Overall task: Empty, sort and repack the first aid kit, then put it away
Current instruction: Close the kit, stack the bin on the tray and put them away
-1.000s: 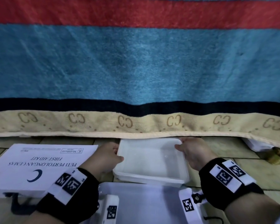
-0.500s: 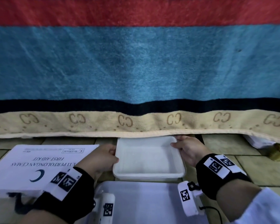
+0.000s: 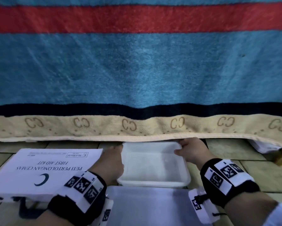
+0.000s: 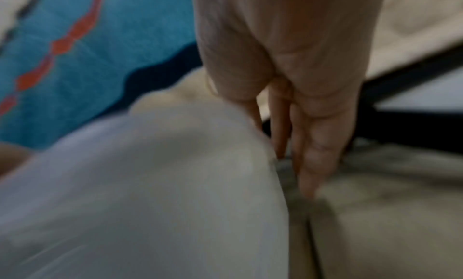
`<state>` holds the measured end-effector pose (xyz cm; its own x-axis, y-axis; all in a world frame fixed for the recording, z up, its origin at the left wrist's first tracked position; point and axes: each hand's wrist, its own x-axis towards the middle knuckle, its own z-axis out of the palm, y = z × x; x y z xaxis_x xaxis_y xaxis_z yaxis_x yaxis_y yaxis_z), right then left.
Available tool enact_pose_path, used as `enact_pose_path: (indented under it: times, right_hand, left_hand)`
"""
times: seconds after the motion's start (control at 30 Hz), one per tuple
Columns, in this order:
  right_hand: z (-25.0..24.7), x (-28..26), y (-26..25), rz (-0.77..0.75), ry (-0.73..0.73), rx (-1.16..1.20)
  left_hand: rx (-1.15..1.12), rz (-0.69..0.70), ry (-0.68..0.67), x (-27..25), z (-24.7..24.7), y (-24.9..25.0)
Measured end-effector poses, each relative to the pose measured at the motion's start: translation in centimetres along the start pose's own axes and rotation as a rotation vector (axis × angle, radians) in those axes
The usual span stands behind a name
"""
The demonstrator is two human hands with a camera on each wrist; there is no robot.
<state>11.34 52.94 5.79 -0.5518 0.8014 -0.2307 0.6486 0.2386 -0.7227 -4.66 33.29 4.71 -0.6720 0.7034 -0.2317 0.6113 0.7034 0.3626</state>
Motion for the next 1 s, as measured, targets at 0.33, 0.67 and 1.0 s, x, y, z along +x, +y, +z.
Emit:
enact_pose_path:
  times: [0.33, 0.67, 1.0]
  right_hand:
    - [-0.1, -3.6, -1.4, -0.206, -0.22, -0.695]
    - [0.2, -9.4, -1.4, -0.186, 0.248, 0.078]
    - [9.4, -29.5, -2.8, -0.453, -0.247, 0.815]
  left_hand:
    - [0.284, -0.015, -0.031, -0.6, -0.4, 1.7]
    - [-0.006, 0.135, 0.322, -10.2, -2.6, -1.3]
    - [0.134, 0.017, 0.106, -19.2, -0.1, -14.7]
